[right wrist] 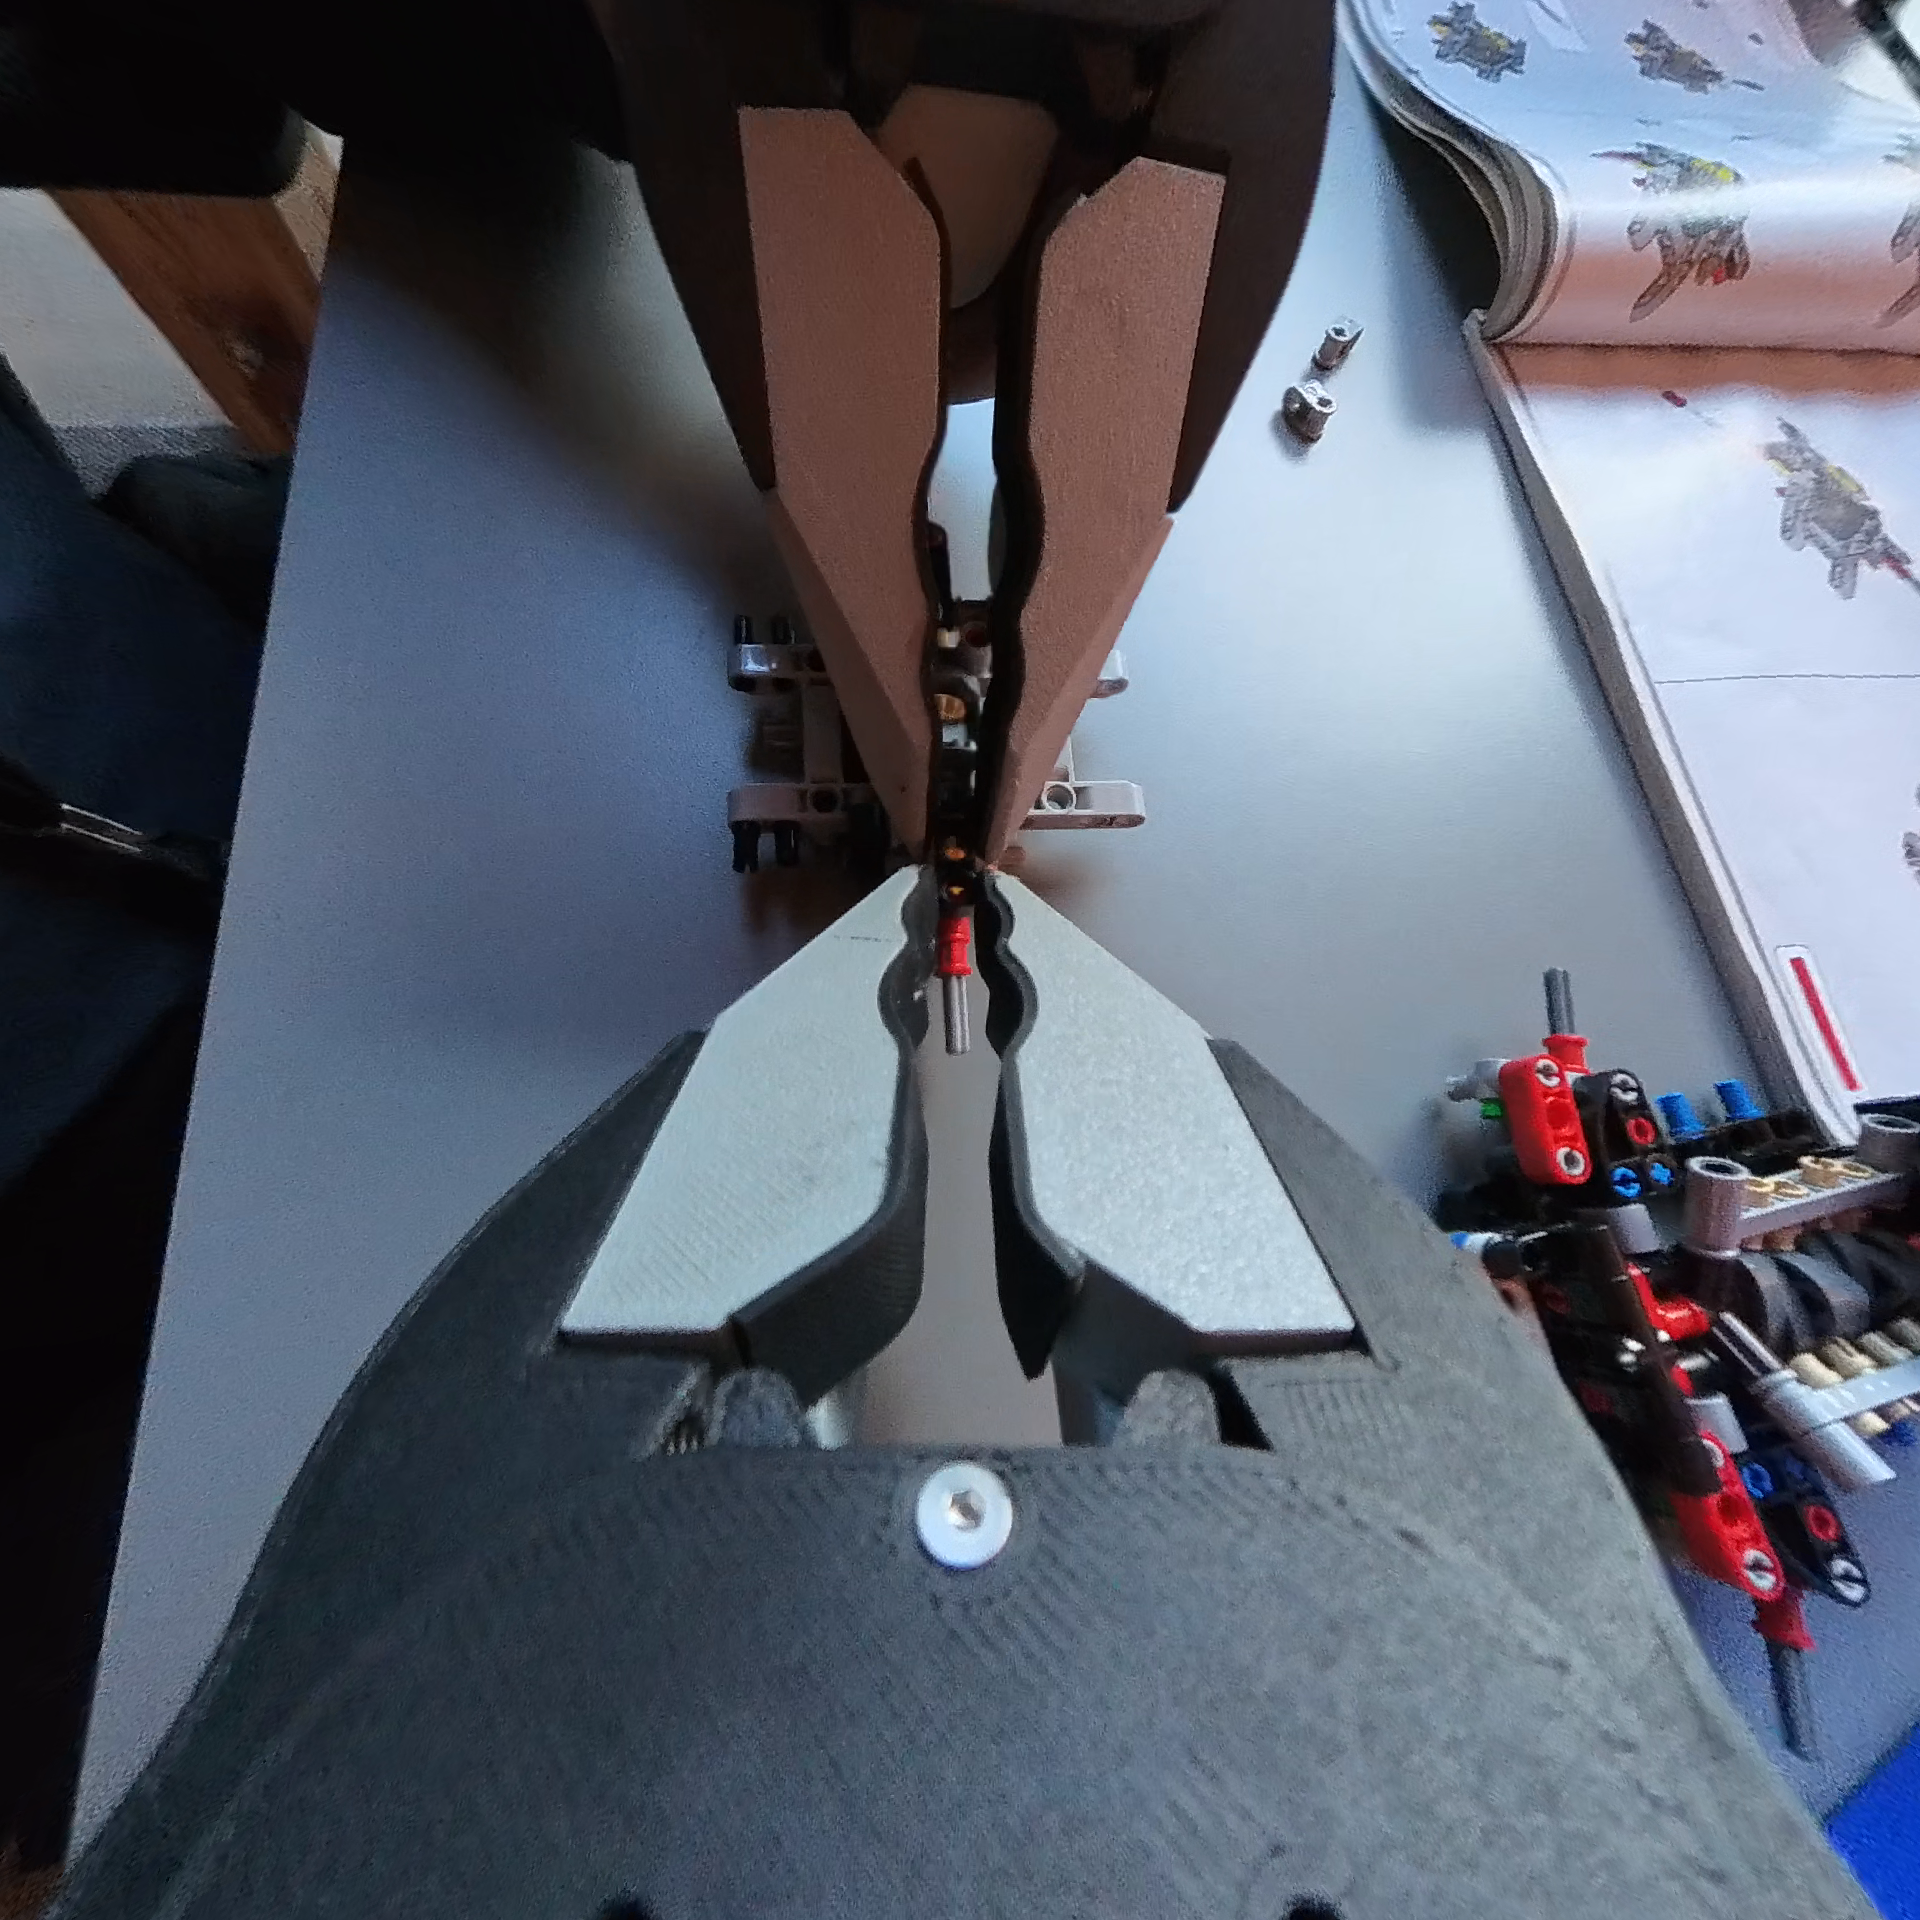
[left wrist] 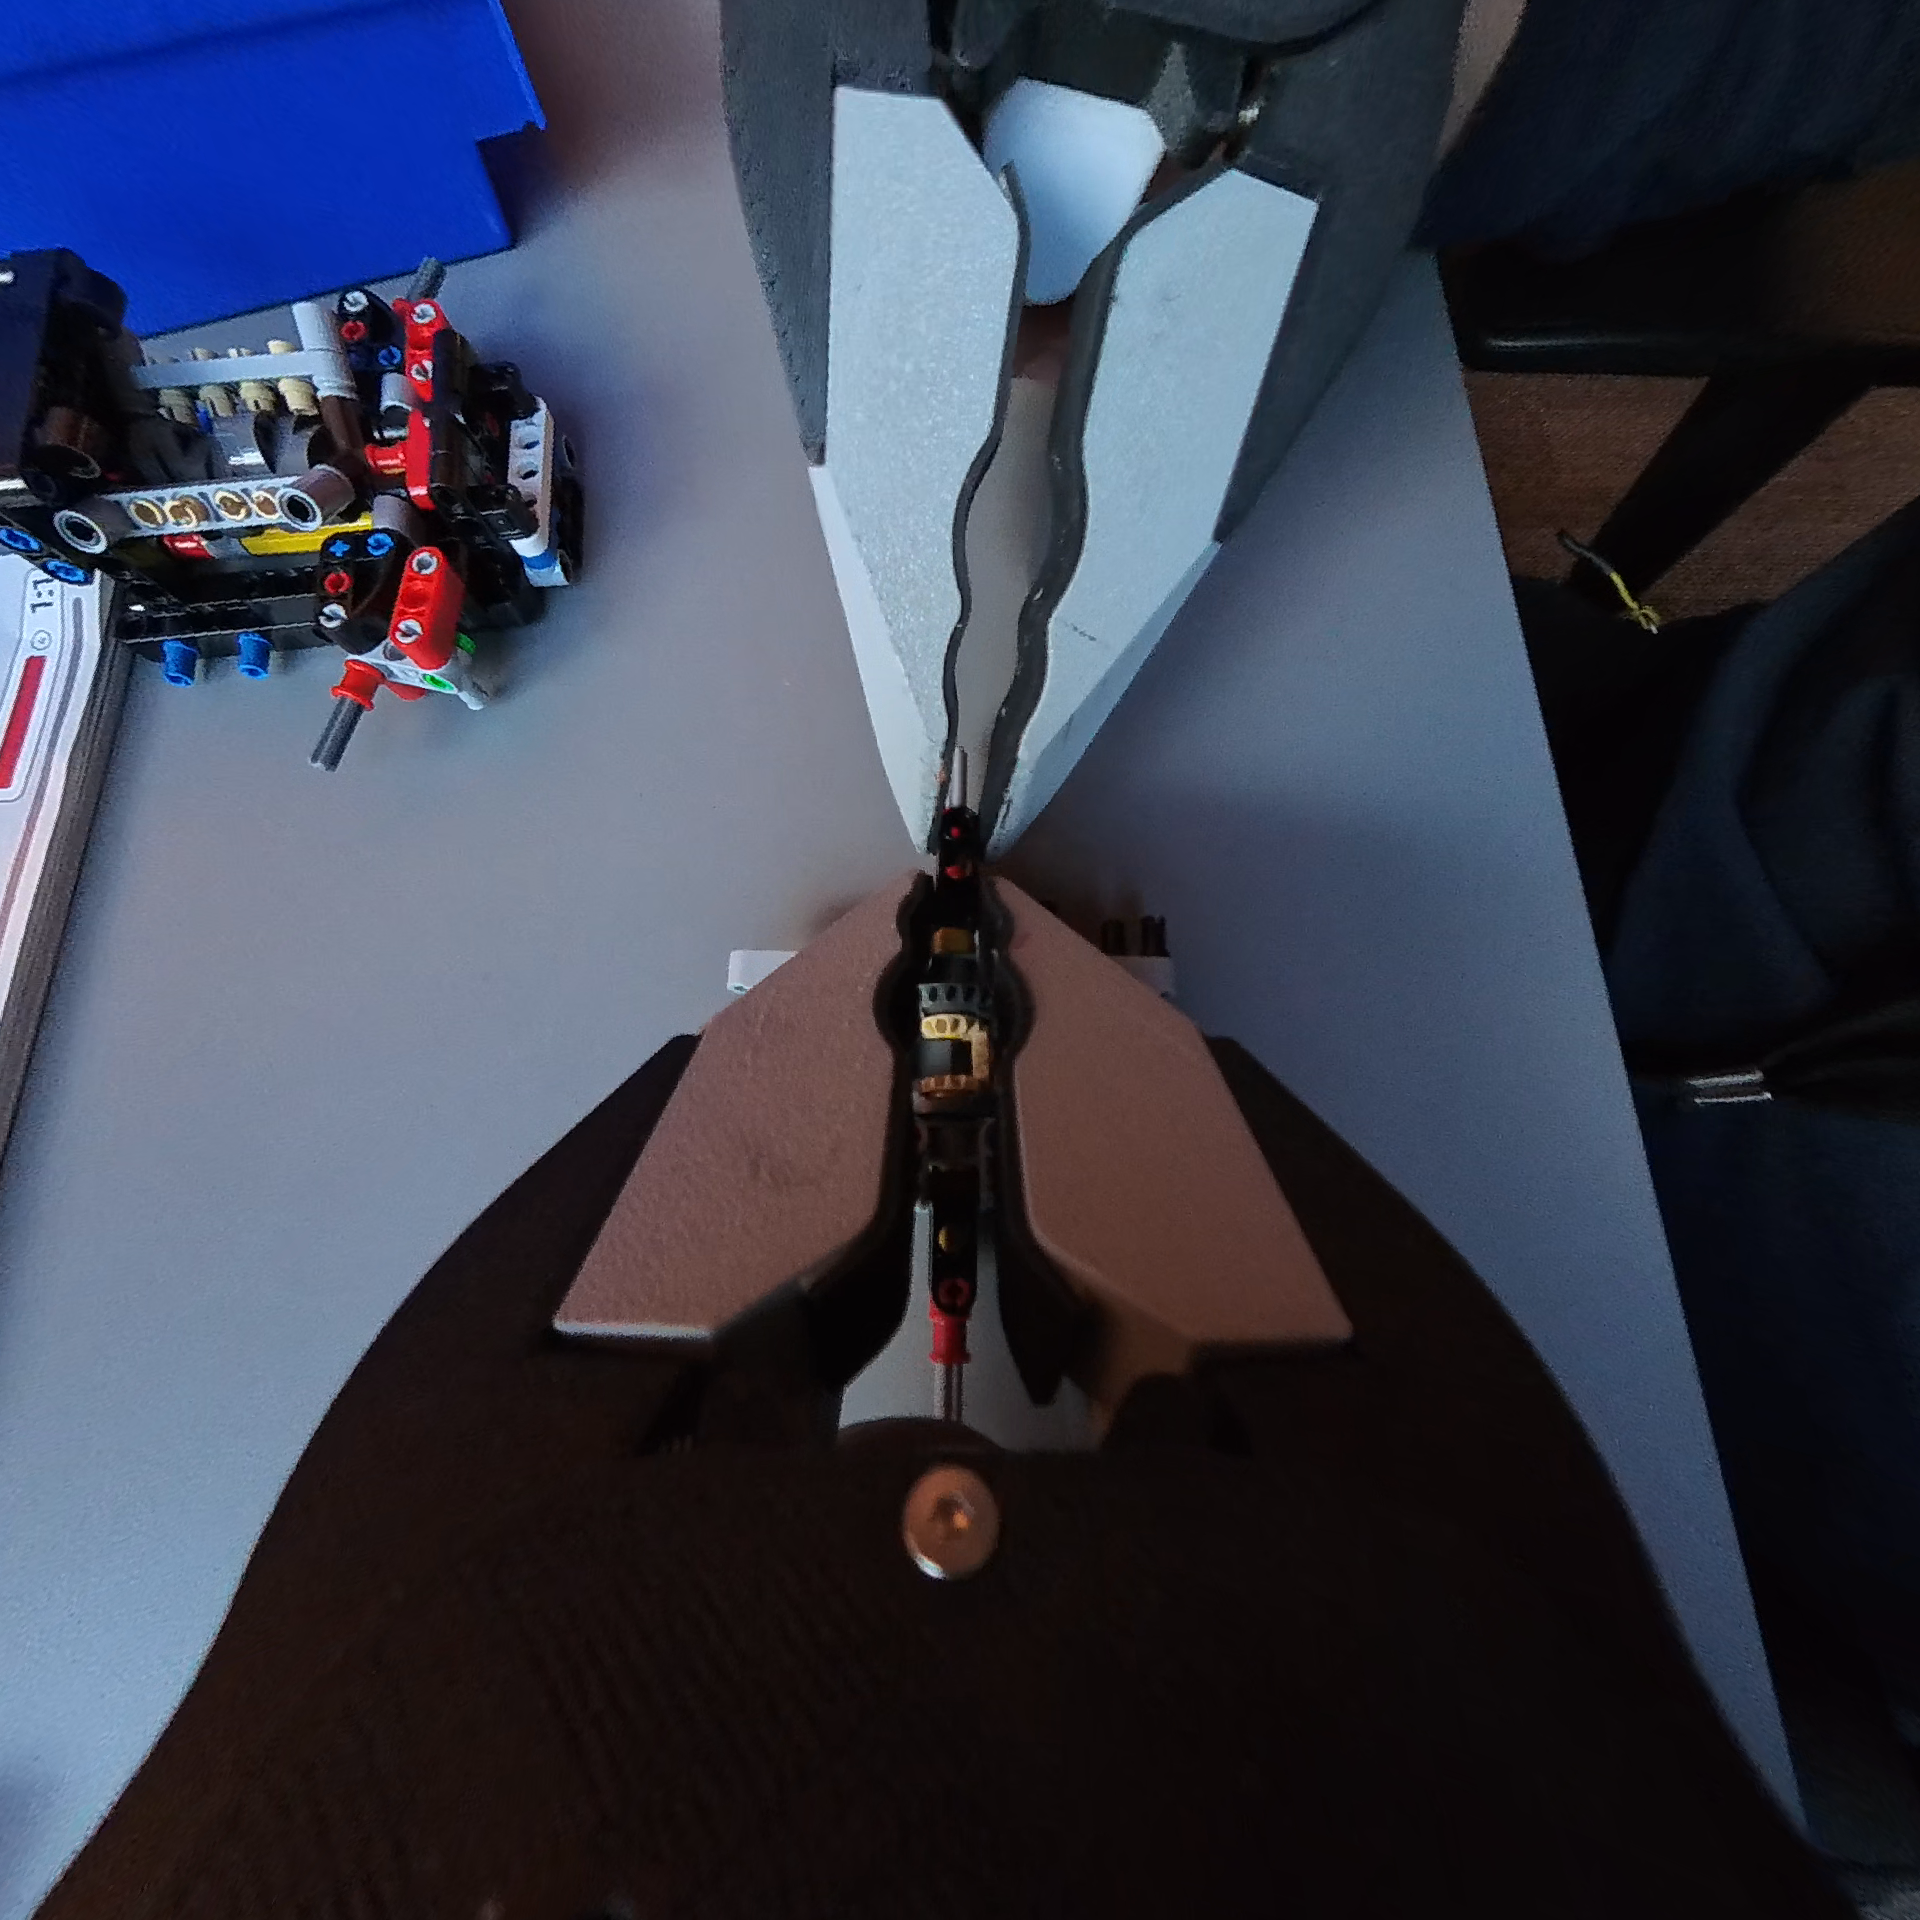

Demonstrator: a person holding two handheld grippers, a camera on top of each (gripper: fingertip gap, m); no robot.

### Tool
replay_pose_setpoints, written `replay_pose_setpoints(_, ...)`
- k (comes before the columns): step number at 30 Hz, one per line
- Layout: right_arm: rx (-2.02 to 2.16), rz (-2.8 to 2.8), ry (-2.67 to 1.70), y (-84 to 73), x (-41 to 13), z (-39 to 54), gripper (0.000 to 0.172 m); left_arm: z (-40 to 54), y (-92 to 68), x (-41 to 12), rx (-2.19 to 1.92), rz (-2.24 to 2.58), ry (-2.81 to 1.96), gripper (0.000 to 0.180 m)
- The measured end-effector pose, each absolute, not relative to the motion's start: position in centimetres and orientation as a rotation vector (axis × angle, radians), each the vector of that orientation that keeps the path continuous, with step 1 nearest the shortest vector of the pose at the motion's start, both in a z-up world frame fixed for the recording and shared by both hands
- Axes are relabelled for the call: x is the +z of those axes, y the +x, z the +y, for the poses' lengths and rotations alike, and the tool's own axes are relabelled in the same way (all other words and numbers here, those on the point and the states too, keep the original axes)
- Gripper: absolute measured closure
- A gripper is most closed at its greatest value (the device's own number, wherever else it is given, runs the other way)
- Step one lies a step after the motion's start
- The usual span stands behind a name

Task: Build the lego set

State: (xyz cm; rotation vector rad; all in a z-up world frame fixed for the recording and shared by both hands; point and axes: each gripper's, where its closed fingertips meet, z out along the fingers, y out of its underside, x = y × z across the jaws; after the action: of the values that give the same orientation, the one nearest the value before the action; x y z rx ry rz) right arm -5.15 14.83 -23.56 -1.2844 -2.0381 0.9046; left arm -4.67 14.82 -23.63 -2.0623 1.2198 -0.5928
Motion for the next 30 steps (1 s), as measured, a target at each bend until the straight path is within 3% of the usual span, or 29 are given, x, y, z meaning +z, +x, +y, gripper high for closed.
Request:
replay_pose_setpoints(13,1.106,-2.121,-1.158,-5.2,-23.7,14.6,0.166,14.7,-4.7,-23.7,-0.584,1.228,-2.16,0.176)
replay_pose_setpoints(30,0.798,-2.245,-1.201,-4.9,-22.1,15.2,0.164,14.9,-5.1,-23.8,-0.51,1.257,-2.163,0.175)
